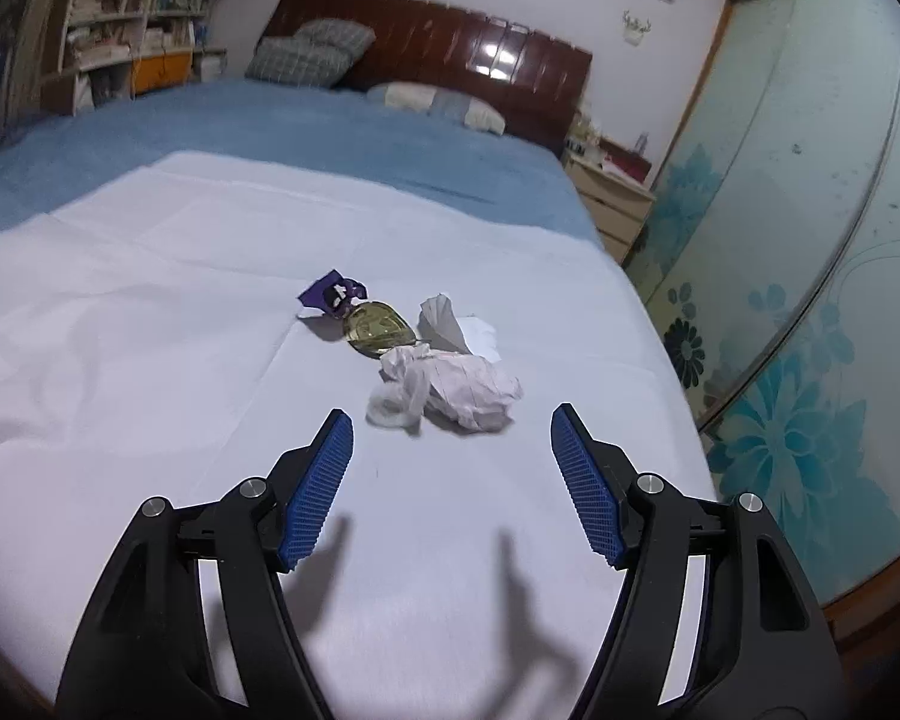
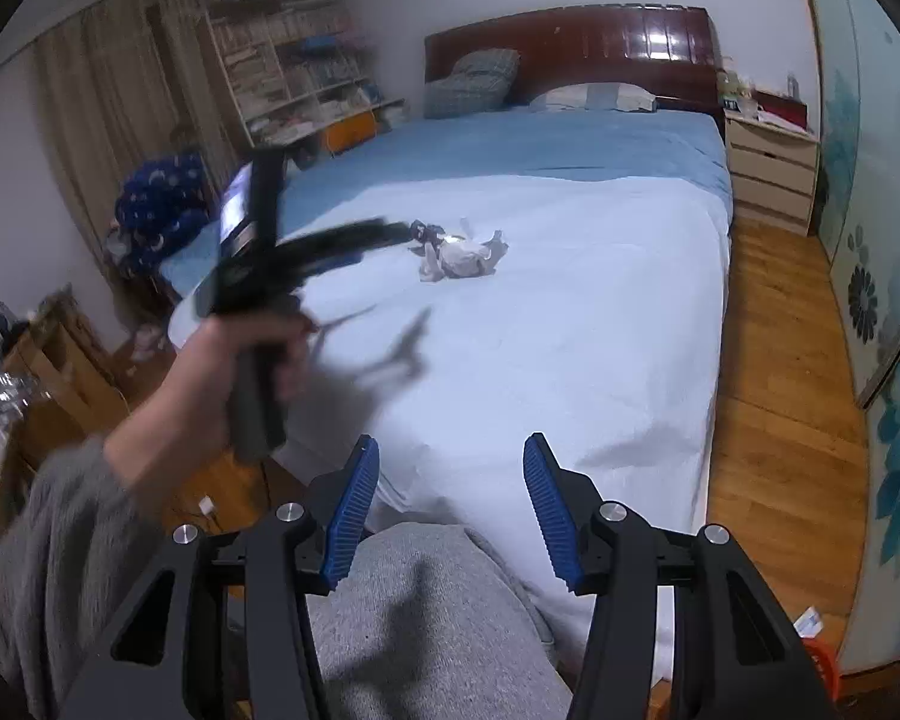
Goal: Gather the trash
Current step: 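Move both tools back over the bed toward the remaining trash, then grasp the white tissue with the left tool while the right tool grasps the crumpled grid paper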
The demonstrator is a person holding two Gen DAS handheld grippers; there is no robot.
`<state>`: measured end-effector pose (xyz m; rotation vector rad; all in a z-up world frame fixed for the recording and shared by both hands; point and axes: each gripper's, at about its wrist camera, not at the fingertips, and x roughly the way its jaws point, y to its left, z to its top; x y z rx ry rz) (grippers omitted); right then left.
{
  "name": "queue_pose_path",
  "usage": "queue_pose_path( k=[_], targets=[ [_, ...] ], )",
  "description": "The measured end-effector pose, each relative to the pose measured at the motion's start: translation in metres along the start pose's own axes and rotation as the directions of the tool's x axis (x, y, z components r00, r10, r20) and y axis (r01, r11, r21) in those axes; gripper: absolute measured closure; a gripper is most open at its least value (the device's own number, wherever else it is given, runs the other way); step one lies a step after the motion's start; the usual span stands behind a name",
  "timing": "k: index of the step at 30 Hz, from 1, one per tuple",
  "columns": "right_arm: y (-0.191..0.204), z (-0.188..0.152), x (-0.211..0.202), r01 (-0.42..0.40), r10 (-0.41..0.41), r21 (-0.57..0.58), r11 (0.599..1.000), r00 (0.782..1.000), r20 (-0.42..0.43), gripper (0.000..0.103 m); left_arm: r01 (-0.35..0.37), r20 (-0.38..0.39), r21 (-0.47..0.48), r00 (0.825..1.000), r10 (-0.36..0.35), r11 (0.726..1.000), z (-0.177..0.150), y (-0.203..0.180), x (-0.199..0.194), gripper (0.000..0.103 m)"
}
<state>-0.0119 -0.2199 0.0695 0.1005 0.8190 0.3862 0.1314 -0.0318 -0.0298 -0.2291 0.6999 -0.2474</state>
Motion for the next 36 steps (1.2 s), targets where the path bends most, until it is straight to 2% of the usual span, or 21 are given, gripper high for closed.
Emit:
queue_pose_path(
  k=[5,10,11,12,14,16,18,22,28,32,36],
  targets=[
    [-0.005,0.002,0.009,0.012,-0.011,0.015,1.0,1.0,-0.026,0.052,-0.005,-0.042,-0.008,0.999,0.004,1.0,0.012,0.009,0.034,0.034],
    [-0.016,0.003,0.02,0.011,-0.009,0.028,1.0,0.999,-0.049,0.052,0.037,-0.131,-0.053,0.99,-0.044,0.998,0.015,0.018,0.057,0.038],
    [-0.016,0.003,0.022,0.011,-0.009,0.03,0.999,0.998,-0.056,0.052,0.038,-0.143,-0.058,0.989,-0.046,0.998,0.015,0.019,0.059,0.046],
    [-0.014,0.003,0.024,0.012,-0.01,0.032,0.999,0.998,-0.063,0.052,0.041,-0.156,-0.062,0.986,-0.05,0.997,0.014,0.02,0.063,0.06],
    [-0.012,0.005,0.03,0.013,-0.01,0.035,0.999,0.997,-0.078,0.052,0.03,-0.191,-0.07,0.981,-0.043,0.997,0.01,0.022,0.069,0.076],
    [-0.007,0.005,0.032,0.011,-0.009,0.024,1.0,0.997,-0.082,0.052,0.033,-0.212,-0.085,0.976,-0.05,0.996,0.009,0.025,0.072,0.083],
    [-0.003,0.006,0.032,0.01,-0.009,0.013,1.0,0.996,-0.083,0.052,0.04,-0.221,-0.105,0.973,-0.062,0.994,0.007,0.028,0.073,0.094],
    [-0.002,0.011,0.036,0.008,-0.007,0.011,1.0,0.996,-0.09,0.052,0.043,-0.206,-0.137,0.976,-0.071,0.99,0.005,0.034,0.068,0.099],
    [-0.012,0.02,0.037,-0.014,0.018,0.046,0.999,0.997,-0.076,0.052,0.033,-0.151,-0.121,0.987,-0.051,0.992,0.008,0.033,0.048,0.101],
    [-0.024,0.046,0.061,-0.07,0.076,0.085,0.994,0.995,-0.059,0.045,0.048,-0.12,-0.15,0.991,-0.067,0.988,0.006,0.032,0.021,0.101],
    [-0.025,0.088,0.107,-0.032,0.032,0.037,0.999,0.999,-0.001,0.041,0.059,-0.076,-0.154,0.995,-0.071,0.986,0.002,0.029,-0.014,0.101]
  ],
)
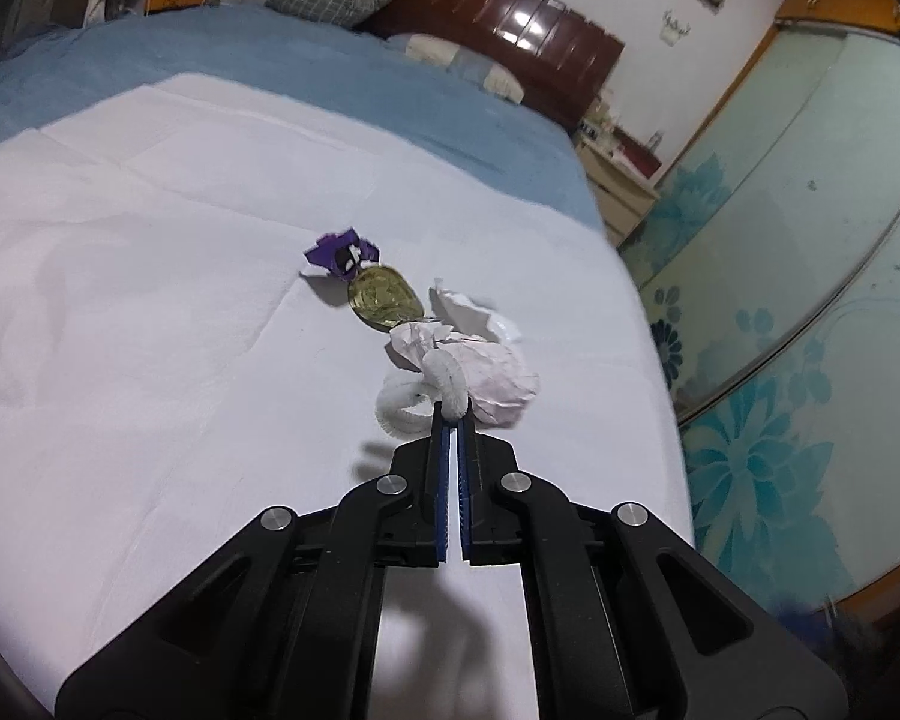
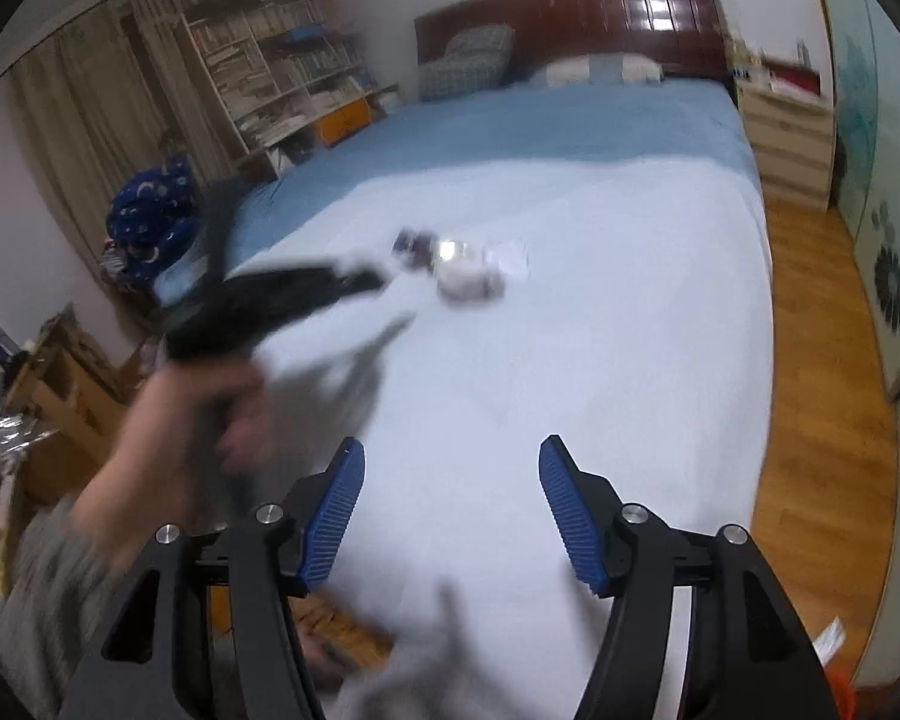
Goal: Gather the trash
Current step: 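Grasp the white tissue with the left tool while the right tool grasps the crumpled grid paper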
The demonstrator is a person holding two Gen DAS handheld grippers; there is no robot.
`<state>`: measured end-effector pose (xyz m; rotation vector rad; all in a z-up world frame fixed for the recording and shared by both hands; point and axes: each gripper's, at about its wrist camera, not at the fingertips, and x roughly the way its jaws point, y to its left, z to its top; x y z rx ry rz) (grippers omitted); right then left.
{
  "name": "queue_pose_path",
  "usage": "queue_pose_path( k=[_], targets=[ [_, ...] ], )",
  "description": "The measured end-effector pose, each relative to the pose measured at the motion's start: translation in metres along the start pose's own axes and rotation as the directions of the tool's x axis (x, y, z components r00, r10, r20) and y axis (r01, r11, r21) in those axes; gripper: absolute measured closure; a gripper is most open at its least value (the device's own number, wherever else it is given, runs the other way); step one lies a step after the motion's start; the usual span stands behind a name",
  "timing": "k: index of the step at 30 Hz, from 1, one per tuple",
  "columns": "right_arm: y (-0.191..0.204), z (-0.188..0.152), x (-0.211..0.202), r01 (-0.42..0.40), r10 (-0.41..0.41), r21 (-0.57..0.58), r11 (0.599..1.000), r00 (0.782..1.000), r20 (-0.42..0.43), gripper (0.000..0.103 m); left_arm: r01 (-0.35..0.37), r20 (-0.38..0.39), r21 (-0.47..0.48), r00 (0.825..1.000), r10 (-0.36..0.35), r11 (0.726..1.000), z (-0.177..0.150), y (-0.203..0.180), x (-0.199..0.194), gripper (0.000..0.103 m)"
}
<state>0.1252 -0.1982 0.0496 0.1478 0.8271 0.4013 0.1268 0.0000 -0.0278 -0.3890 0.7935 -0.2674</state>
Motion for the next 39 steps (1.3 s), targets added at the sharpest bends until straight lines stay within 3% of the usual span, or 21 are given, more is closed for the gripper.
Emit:
queue_pose_path(
  k=[7,12,16,20,22,24,29,30,31,32,33,39],
  targets=[
    [0.009,0.051,0.111,0.039,-0.039,-0.072,0.997,0.999,-0.002,0.042,0.032,0.072,-0.038,0.997,-0.029,0.999,-0.007,0.002,-0.047,0.101],
    [0.02,0.077,0.18,0.105,-0.11,-0.118,0.987,0.993,-0.035,0.043,0.016,0.061,-0.056,0.998,-0.013,0.998,-0.009,0.013,-0.044,0.101],
    [0.025,0.091,0.209,0.136,-0.144,-0.13,0.982,0.988,-0.053,0.046,0.007,0.042,-0.074,0.999,-0.004,0.997,-0.008,0.023,-0.038,0.101],
    [0.026,0.096,0.221,0.105,-0.117,-0.128,0.986,0.989,-0.088,0.083,0.007,0.04,-0.073,0.999,-0.005,0.997,-0.006,0.024,-0.034,0.101],
    [0.025,0.096,0.22,0.093,-0.105,-0.132,0.987,0.99,-0.093,0.093,0.01,0.045,-0.076,0.999,-0.006,0.997,-0.006,0.023,-0.034,0.101],
    [0.025,0.092,0.215,0.084,-0.098,-0.141,0.986,0.991,-0.094,0.095,0.013,0.047,-0.075,0.999,-0.01,0.997,-0.01,0.022,-0.035,0.101],
    [0.027,0.086,0.201,0.066,-0.079,-0.173,0.983,0.995,-0.067,0.094,0.023,0.061,-0.082,0.998,-0.018,0.996,-0.017,0.016,-0.04,0.101],
    [0.028,0.087,0.201,0.069,-0.081,-0.179,0.982,0.995,-0.061,0.089,0.025,0.06,-0.084,0.998,-0.02,0.996,-0.019,0.017,-0.04,0.101],
    [0.031,0.087,0.201,0.074,-0.086,-0.182,0.98,0.995,-0.055,0.081,0.024,0.058,-0.086,0.998,-0.019,0.996,-0.021,0.017,-0.04,0.101],
    [0.032,0.09,0.203,0.072,-0.082,-0.184,0.98,0.996,-0.045,0.06,0.024,0.057,-0.09,0.998,-0.019,0.996,-0.022,0.019,-0.04,0.101],
    [0.034,0.093,0.203,0.07,-0.078,-0.183,0.981,0.996,-0.035,0.05,0.026,0.055,-0.091,0.998,-0.021,0.995,-0.022,0.021,-0.04,0.101],
    [0.047,0.108,0.235,0.06,-0.08,-0.225,0.973,0.993,-0.084,0.049,0.021,0.056,-0.1,0.998,-0.015,0.995,-0.017,0.027,-0.041,0.101]
  ],
)
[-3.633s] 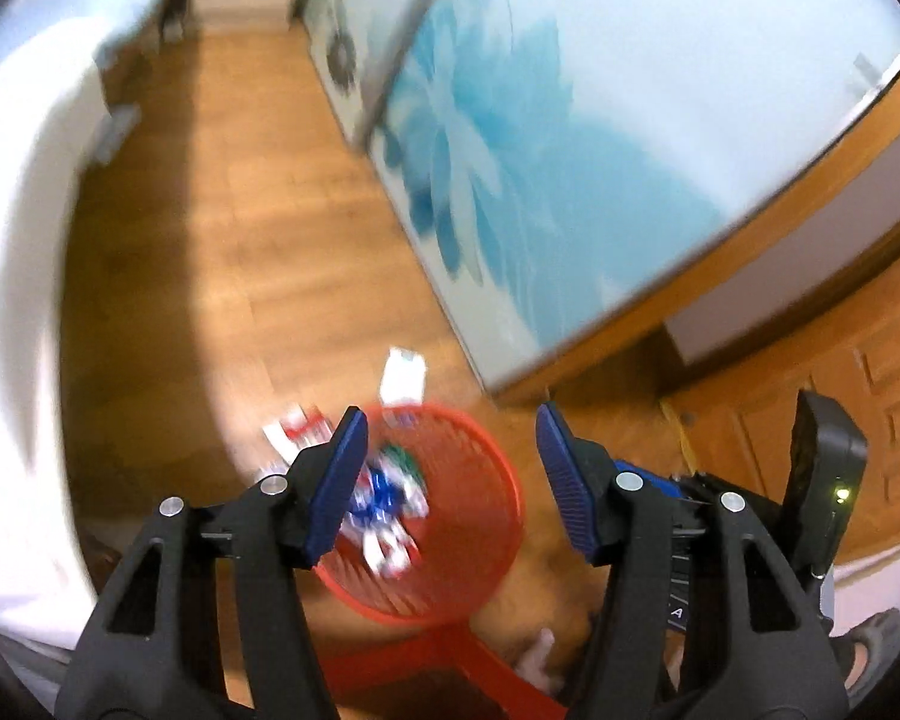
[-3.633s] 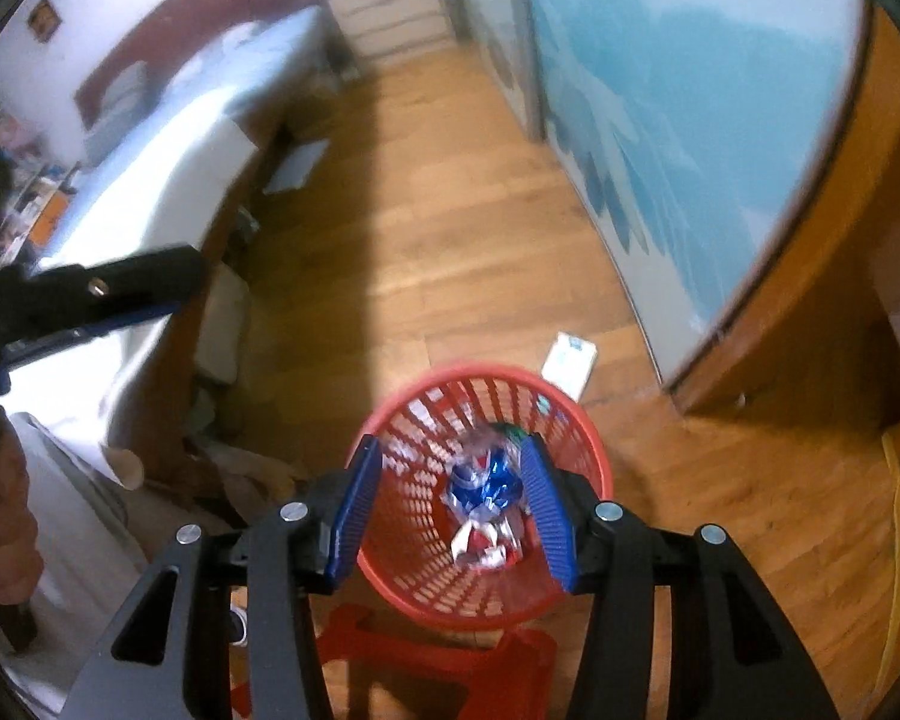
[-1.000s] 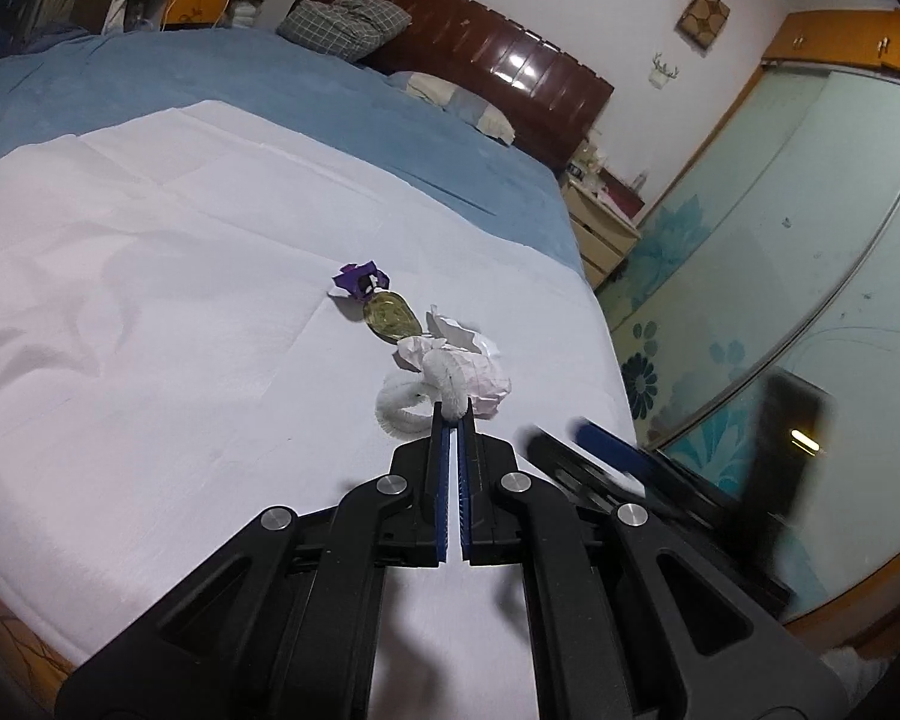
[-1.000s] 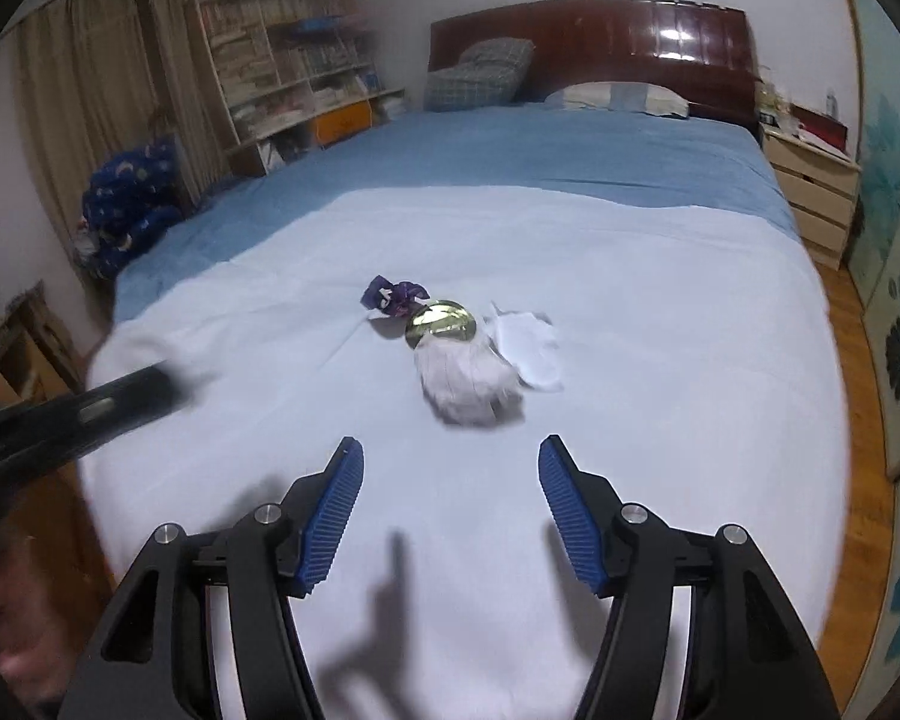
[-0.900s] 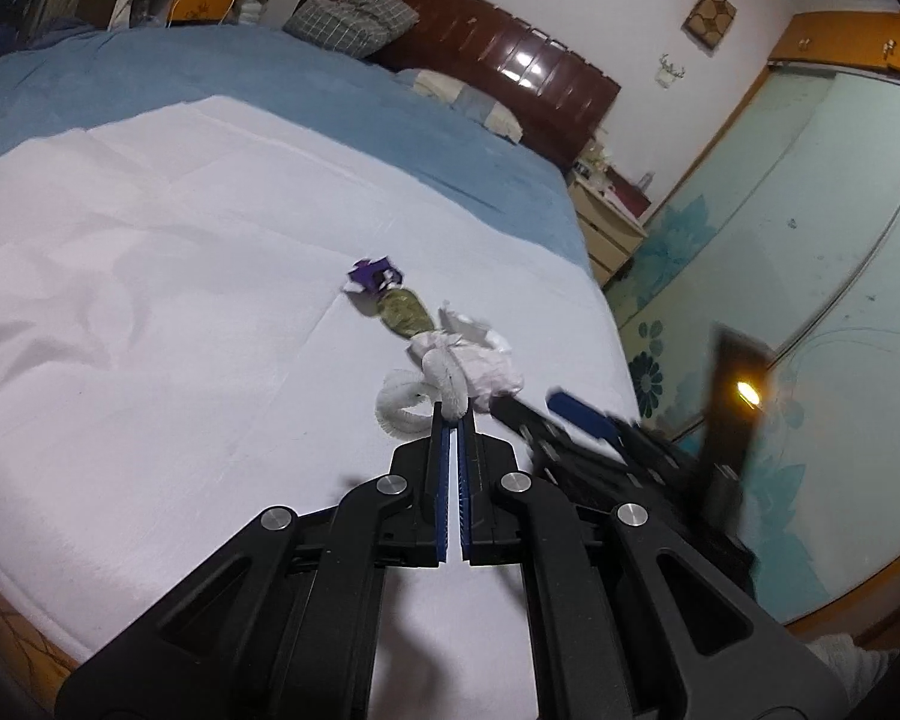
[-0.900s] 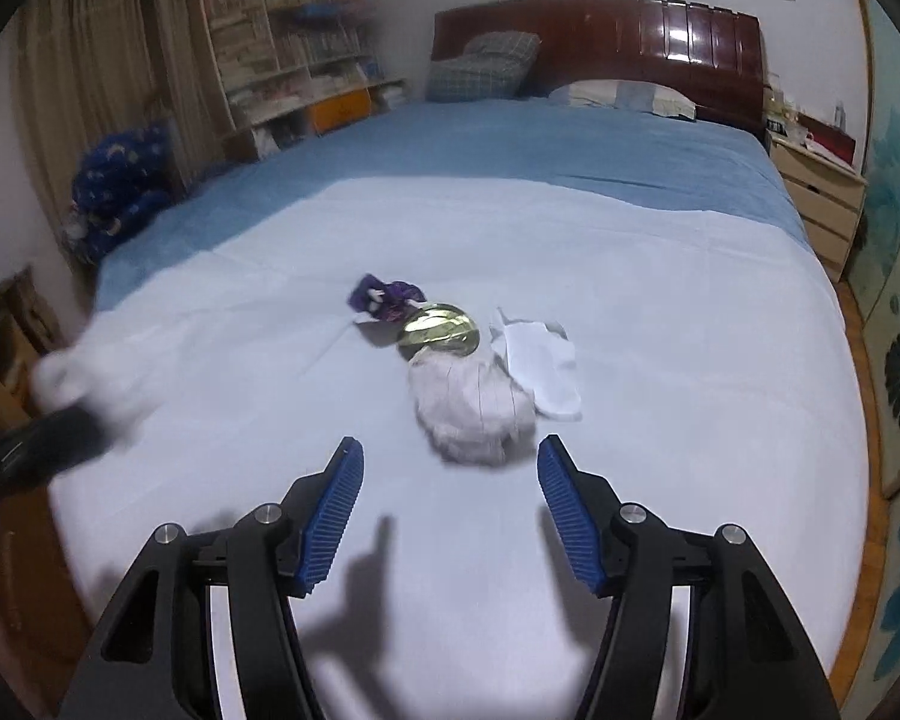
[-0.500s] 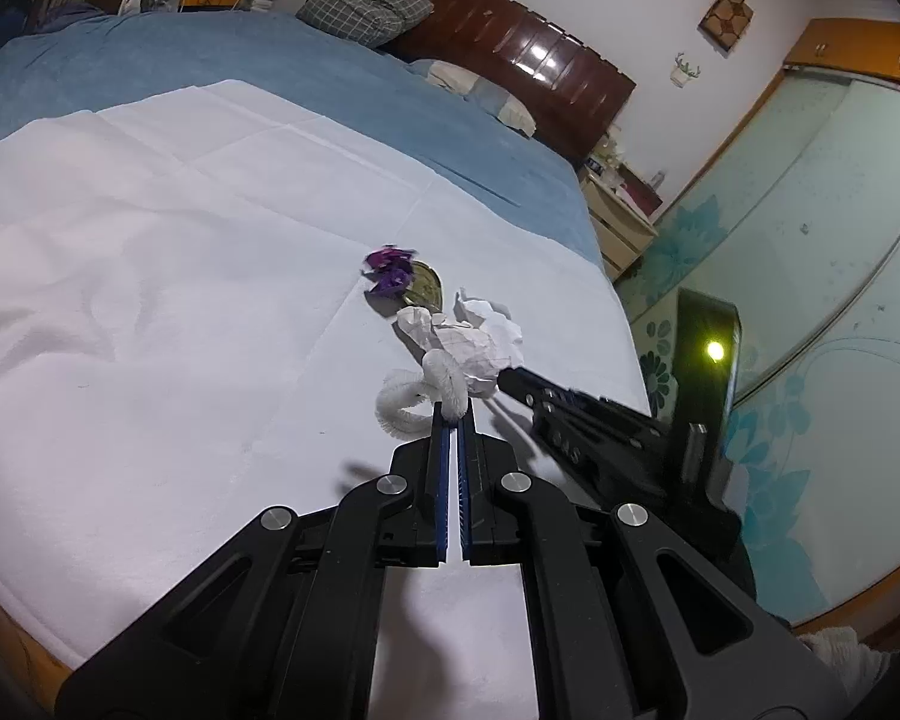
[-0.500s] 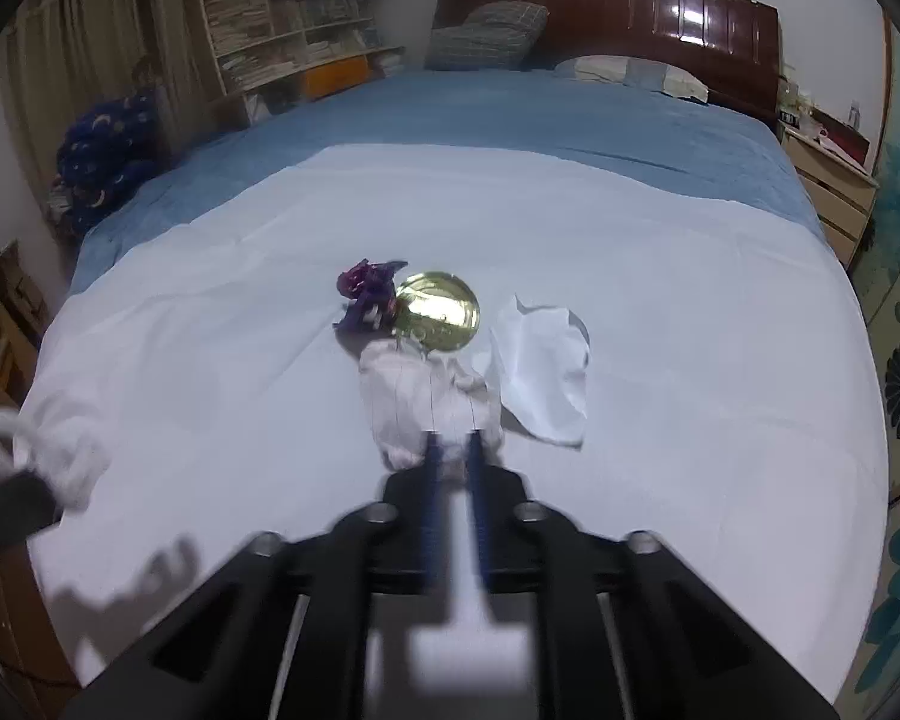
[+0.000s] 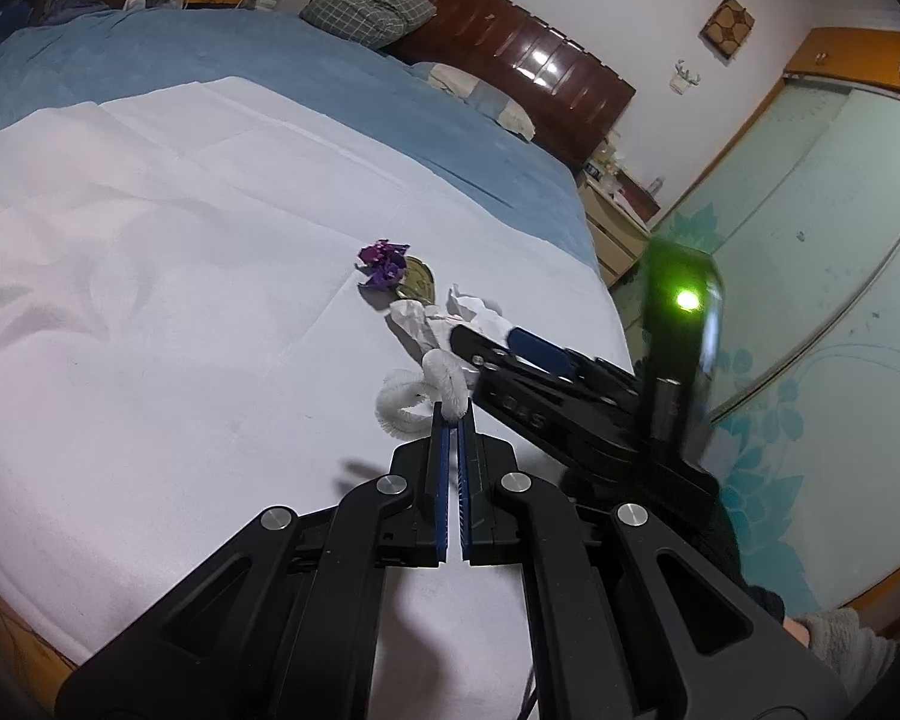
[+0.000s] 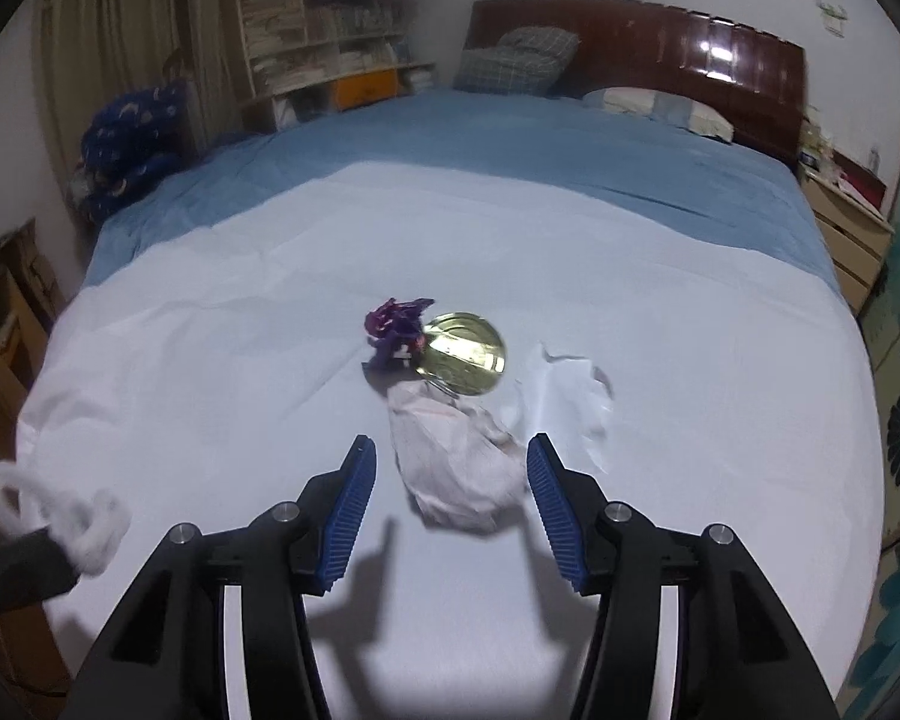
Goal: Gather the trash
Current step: 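Grasp the white tissue with the left tool while the right tool grasps the crumpled grid paper, then carry tissue and grid paper to the red basket and open both tools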
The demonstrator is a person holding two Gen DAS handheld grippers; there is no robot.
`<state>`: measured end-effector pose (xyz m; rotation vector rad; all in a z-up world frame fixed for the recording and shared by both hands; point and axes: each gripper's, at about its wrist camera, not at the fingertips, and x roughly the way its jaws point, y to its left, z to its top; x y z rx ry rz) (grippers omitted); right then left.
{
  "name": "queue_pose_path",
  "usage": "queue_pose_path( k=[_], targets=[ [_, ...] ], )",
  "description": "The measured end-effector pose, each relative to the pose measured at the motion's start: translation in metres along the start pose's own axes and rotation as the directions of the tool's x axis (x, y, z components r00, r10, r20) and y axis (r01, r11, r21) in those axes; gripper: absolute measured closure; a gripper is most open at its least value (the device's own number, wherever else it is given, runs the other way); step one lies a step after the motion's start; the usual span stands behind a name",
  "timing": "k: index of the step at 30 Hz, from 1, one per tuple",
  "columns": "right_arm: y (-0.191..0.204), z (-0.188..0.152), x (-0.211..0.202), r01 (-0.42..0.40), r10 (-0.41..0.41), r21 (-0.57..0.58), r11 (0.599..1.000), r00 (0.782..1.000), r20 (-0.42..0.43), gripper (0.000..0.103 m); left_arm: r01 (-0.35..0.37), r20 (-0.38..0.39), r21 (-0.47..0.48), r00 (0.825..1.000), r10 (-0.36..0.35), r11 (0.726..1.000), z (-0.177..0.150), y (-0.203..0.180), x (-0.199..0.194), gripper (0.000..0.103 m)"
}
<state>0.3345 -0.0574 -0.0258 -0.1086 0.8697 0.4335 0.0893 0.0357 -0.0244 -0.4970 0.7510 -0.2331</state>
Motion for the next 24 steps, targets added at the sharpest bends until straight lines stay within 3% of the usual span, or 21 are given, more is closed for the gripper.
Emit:
queue_pose_path(
  k=[3,5,13,19,24],
  targets=[
    [0.003,0.007,0.019,0.015,-0.015,0.011,1.0,0.999,-0.045,0.051,0.0,-0.022,-0.031,1.0,0.0,1.0,0.002,0.009,0.004,0.101],
    [0.005,0.008,0.022,0.004,-0.004,0.007,1.0,0.999,-0.051,0.064,0.007,-0.024,-0.045,1.0,-0.008,0.999,0.003,0.013,0.004,0.101],
    [0.003,-0.004,-0.003,-0.035,0.035,0.026,0.999,0.999,0.002,0.07,0.009,-0.007,-0.041,1.0,-0.01,0.999,-0.001,0.009,-0.002,0.101],
    [-0.02,-0.033,-0.12,-0.115,0.103,0.087,0.989,0.985,0.135,0.07,-0.011,0.032,-0.008,0.999,0.011,1.0,-0.008,0.0,-0.021,0.101],
    [-0.059,-0.082,-0.262,-0.156,0.118,0.141,0.978,0.963,0.243,0.07,0.01,0.122,0.052,0.992,-0.017,0.999,-0.017,-0.04,-0.066,0.101]
  ],
)
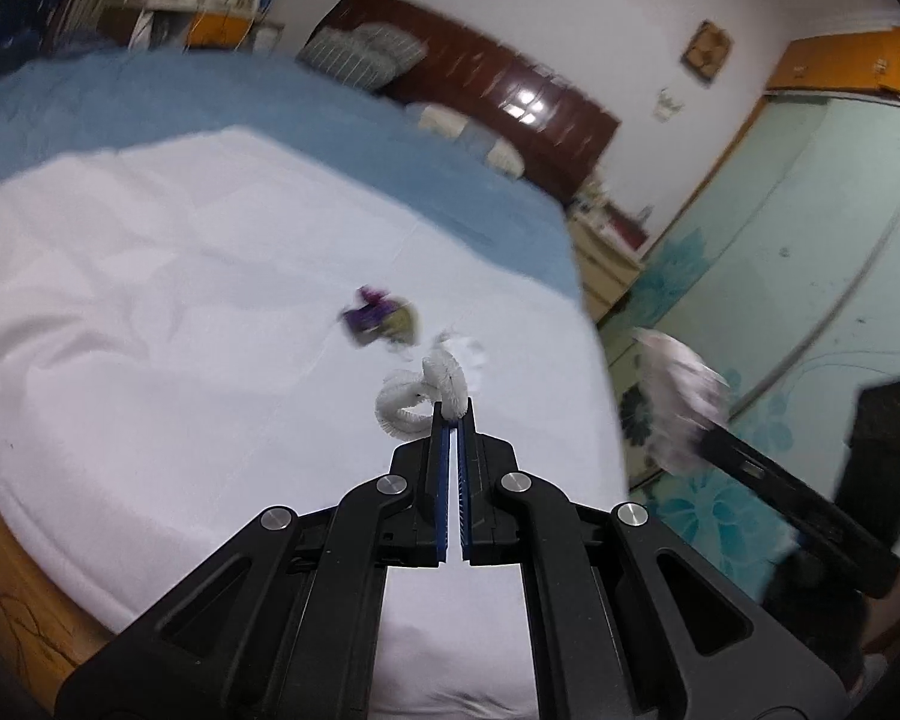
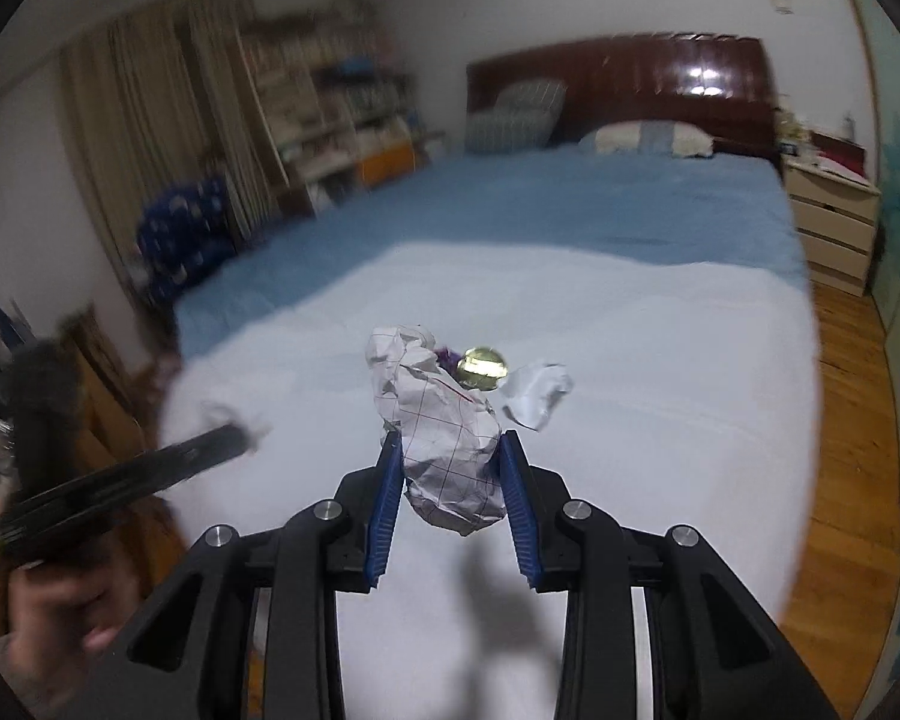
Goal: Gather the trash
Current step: 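Carry tissue and grid paper to the red basket and open both tools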
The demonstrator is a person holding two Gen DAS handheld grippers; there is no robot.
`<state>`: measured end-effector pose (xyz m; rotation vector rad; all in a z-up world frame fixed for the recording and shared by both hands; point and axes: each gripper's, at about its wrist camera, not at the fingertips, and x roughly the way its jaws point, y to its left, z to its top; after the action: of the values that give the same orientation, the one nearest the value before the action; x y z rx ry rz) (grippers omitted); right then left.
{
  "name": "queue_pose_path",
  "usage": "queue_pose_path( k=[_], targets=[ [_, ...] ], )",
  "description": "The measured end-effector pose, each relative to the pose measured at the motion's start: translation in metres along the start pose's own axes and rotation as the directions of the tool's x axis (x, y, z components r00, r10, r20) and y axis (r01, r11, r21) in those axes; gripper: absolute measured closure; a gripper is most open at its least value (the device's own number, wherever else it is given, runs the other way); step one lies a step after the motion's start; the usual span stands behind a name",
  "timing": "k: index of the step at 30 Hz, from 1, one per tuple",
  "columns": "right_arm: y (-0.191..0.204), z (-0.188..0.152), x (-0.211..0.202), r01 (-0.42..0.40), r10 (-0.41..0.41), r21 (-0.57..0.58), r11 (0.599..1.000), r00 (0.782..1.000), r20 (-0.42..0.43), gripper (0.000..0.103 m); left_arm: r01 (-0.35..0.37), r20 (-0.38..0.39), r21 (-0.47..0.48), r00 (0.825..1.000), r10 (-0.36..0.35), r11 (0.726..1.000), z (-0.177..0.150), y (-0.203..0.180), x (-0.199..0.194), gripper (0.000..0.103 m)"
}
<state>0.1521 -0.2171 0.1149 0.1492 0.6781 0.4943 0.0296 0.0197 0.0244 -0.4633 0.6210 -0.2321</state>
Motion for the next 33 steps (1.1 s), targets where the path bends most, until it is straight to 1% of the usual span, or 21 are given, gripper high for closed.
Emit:
queue_pose_path(
  k=[2,5,6,8,9,12,13,15,18,19,21,22,23,25,26,27,28,30,31,32,33],
  targets=[
    [-0.013,-0.004,-0.058,0.017,-0.017,0.003,1.0,0.999,0.037,0.07,0.027,0.032,0.053,0.999,-0.029,0.998,-0.006,-0.029,-0.019,0.101],
    [-0.051,-0.011,-0.146,0.05,-0.057,0.073,0.996,0.993,0.102,0.07,0.059,0.05,0.116,0.997,-0.065,0.992,-0.021,-0.069,-0.043,0.101],
    [-0.067,-0.016,-0.176,0.073,-0.087,0.105,0.992,0.988,0.126,0.07,0.074,0.047,0.128,0.996,-0.081,0.989,-0.025,-0.08,-0.048,0.101],
    [-0.093,-0.028,-0.218,0.112,-0.133,0.146,0.983,0.981,0.14,0.07,0.116,0.041,0.156,0.991,-0.124,0.981,-0.038,-0.111,-0.061,0.101],
    [-0.113,-0.04,-0.25,0.166,-0.191,0.171,0.971,0.971,0.145,0.069,0.136,0.034,0.17,0.989,-0.144,0.976,-0.042,-0.124,-0.064,0.101],
    [-0.153,-0.079,-0.303,0.263,-0.29,0.218,0.94,0.952,0.101,0.069,0.209,-0.001,0.219,0.977,-0.214,0.953,-0.057,-0.176,-0.067,0.101],
    [-0.162,-0.093,-0.311,0.287,-0.31,0.227,0.931,0.948,0.072,0.069,0.249,-0.024,0.236,0.968,-0.251,0.939,-0.063,-0.198,-0.064,0.101],
    [-0.189,-0.138,-0.328,0.341,-0.349,0.263,0.902,0.937,-0.02,0.069,0.318,-0.082,0.266,0.948,-0.307,0.91,-0.077,-0.238,-0.056,0.101],
    [-0.221,-0.204,-0.348,0.405,-0.388,0.331,0.852,0.914,-0.12,0.069,0.412,-0.209,0.317,0.909,-0.361,0.855,-0.112,-0.303,-0.03,0.101],
    [-0.231,-0.22,-0.35,0.418,-0.393,0.351,0.838,0.908,-0.144,0.069,0.442,-0.269,0.327,0.891,-0.367,0.835,-0.131,-0.327,-0.016,0.101],
    [-0.255,-0.266,-0.358,0.448,-0.394,0.409,0.795,0.894,-0.213,0.069,0.492,-0.38,0.321,0.85,-0.366,0.809,-0.165,-0.361,0.01,0.101],
    [-0.265,-0.281,-0.358,0.457,-0.393,0.424,0.782,0.889,-0.234,0.069,0.513,-0.454,0.313,0.82,-0.348,0.8,-0.19,-0.38,0.029,0.101],
    [-0.275,-0.302,-0.357,0.48,-0.397,0.435,0.762,0.877,-0.272,0.069,0.509,-0.519,0.325,0.801,-0.3,0.797,-0.215,-0.395,0.046,0.101],
    [-0.29,-0.336,-0.352,0.512,-0.393,0.461,0.725,0.857,-0.332,0.069,0.5,-0.599,0.358,0.771,-0.217,0.789,-0.257,-0.414,0.073,0.101],
    [-0.3,-0.357,-0.352,0.526,-0.384,0.486,0.698,0.847,-0.367,0.069,0.498,-0.652,0.363,0.74,-0.167,0.787,-0.288,-0.421,0.095,0.101],
    [-0.306,-0.376,-0.351,0.535,-0.367,0.514,0.671,0.842,-0.397,0.069,0.491,-0.682,0.365,0.72,-0.132,0.791,-0.305,-0.422,0.108,0.101],
    [-0.31,-0.39,-0.35,0.537,-0.354,0.535,0.652,0.84,-0.411,0.069,0.481,-0.717,0.356,0.691,-0.096,0.801,-0.326,-0.422,0.124,0.101],
    [-0.317,-0.418,-0.344,0.533,-0.315,0.586,0.61,0.842,-0.438,0.069,0.47,-0.77,0.335,0.636,-0.05,0.817,-0.352,-0.417,0.145,0.101],
    [-0.316,-0.423,-0.338,0.535,-0.31,0.593,0.601,0.841,-0.444,0.069,0.467,-0.79,0.331,0.612,-0.029,0.82,-0.361,-0.414,0.153,0.101],
    [-0.316,-0.432,-0.336,0.536,-0.303,0.599,0.594,0.84,-0.451,0.069,0.465,-0.8,0.337,0.6,-0.012,0.819,-0.365,-0.415,0.157,0.101],
    [-0.315,-0.434,-0.332,0.536,-0.299,0.602,0.591,0.839,-0.454,0.069,0.466,-0.803,0.348,0.596,0.002,0.814,-0.366,-0.415,0.159,0.101]
  ],
)
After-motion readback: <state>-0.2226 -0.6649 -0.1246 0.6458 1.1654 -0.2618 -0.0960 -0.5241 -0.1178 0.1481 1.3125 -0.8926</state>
